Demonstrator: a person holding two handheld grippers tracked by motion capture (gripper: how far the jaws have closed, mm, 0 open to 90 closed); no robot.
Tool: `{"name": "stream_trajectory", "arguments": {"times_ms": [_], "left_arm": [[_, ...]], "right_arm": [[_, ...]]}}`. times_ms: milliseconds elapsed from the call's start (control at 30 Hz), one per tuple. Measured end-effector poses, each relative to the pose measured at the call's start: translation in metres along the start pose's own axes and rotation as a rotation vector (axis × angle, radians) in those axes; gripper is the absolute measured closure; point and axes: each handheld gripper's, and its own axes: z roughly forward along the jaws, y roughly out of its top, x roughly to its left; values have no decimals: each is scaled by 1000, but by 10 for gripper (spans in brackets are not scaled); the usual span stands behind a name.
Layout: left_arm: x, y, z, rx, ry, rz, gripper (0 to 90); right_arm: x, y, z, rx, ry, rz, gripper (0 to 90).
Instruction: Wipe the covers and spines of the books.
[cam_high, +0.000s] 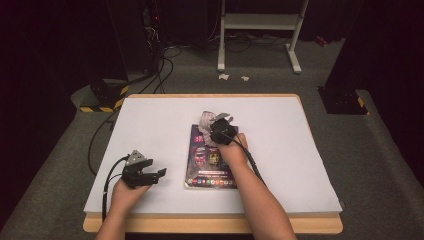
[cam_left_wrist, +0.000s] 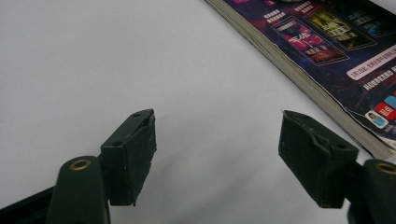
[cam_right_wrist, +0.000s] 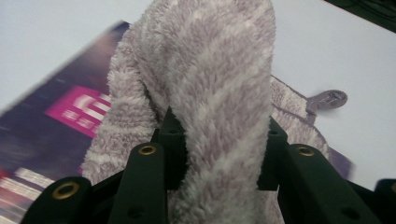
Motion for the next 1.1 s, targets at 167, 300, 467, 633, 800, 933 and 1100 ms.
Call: {"name": "stream_trajectory", "arguments": {"times_ms": [167, 300, 467, 633, 800, 933, 1100], "left_arm": [[0, 0, 0, 0, 1, 0, 278], [0, 0, 0, 1, 1, 0, 278], [0, 0, 1, 2, 2, -3, 278], [-1, -1, 1, 8, 2, -1, 278], [0, -1, 1, 3, 1, -5, 278], [1, -1, 1, 3, -1, -6, 278], [1, -1, 1, 1, -3, -7, 278]], "right_arm": [[-28, -12, -8, 19, -49, 25, 643], [-51, -21, -13, 27, -87, 51, 643], [-72, -31, -17, 29, -111, 100, 643], [-77, -26, -12, 43, -129, 91, 645], [-70, -15, -5, 44, -124, 80, 649], [-53, -4, 3, 31, -102, 49, 651], [-25, 8, 14, 7, -68, 33, 656]]}}
